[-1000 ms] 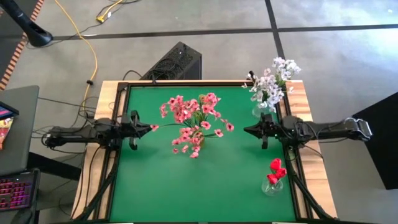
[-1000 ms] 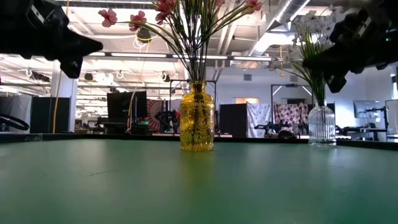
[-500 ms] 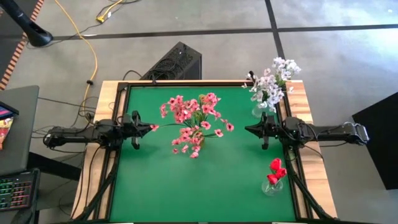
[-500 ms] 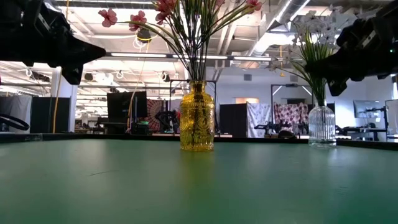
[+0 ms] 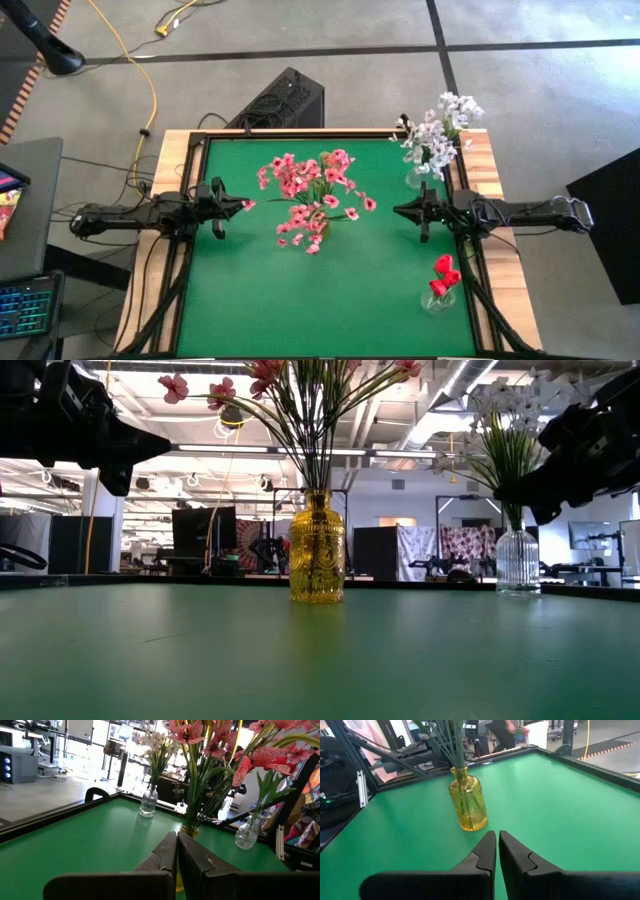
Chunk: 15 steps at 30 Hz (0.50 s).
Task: Sort flowers into vase by color
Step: Return to Home Position
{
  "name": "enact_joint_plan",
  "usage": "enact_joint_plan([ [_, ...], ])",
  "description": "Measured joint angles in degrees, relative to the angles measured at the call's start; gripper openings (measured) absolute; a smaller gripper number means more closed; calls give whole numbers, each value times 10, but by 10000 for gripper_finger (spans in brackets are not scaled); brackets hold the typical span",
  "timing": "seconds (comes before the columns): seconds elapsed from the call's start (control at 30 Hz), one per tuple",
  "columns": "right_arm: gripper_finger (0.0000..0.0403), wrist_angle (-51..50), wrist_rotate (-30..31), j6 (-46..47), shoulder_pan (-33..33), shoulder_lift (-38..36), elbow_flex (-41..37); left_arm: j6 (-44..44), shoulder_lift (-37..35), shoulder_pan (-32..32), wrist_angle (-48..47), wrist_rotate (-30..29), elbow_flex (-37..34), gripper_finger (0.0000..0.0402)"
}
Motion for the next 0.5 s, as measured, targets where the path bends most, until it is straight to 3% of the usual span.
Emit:
enact_joint_plan([
  [0.5, 56, 0, 5, 0, 0, 2, 0, 0, 0, 0, 0, 0, 0, 0],
])
